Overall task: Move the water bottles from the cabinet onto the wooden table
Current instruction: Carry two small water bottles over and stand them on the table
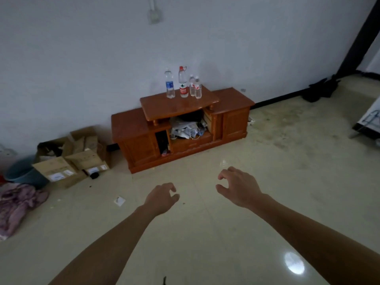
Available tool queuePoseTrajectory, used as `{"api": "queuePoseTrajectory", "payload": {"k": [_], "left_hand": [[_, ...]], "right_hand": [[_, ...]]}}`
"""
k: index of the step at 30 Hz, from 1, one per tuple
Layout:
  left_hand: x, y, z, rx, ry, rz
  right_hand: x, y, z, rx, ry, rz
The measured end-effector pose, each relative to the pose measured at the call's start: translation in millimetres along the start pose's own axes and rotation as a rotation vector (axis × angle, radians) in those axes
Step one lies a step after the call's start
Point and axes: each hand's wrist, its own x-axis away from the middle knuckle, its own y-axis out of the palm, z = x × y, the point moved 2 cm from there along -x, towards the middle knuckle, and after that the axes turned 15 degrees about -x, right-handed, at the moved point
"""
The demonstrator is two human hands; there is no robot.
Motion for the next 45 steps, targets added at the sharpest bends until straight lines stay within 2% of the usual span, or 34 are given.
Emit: {"api": "queuePoseTrajectory", "payload": {"k": [10,20,27,31,39,45], "left_hand": [[-222.2,-38.5,-1.1,0.038,0.007,-0.053],[-447.1,-130.6,-1.1,0.137,-0.04,-0.009],[-608.2,-162.6,-31.5,0.165,-0.027,-0.032],[-707.5,-187.0,-50.4,0.122,0.04,-0.037],[-880.2,-261.9,-51.6,0.095,0.09,-0.038],[-973.1,-260.8,-33.0,0.095,0.1,-0.074]], "right_hand": [[-231.7,4.4,62.9,0.003,0.029,-0.036],[-493.5,-40.5,98.6,-0.02,-0.026,-0.03],[-657.5,-25.2,122.7,0.023,-0.005,-0.044],[-747.8,-16.9,137.6,0.06,0.068,-0.074],[-896.3,-44.0,175.9,0.037,0.192,0.02],[-979.6,-47.7,226.1,0.062,0.202,-0.048]]}}
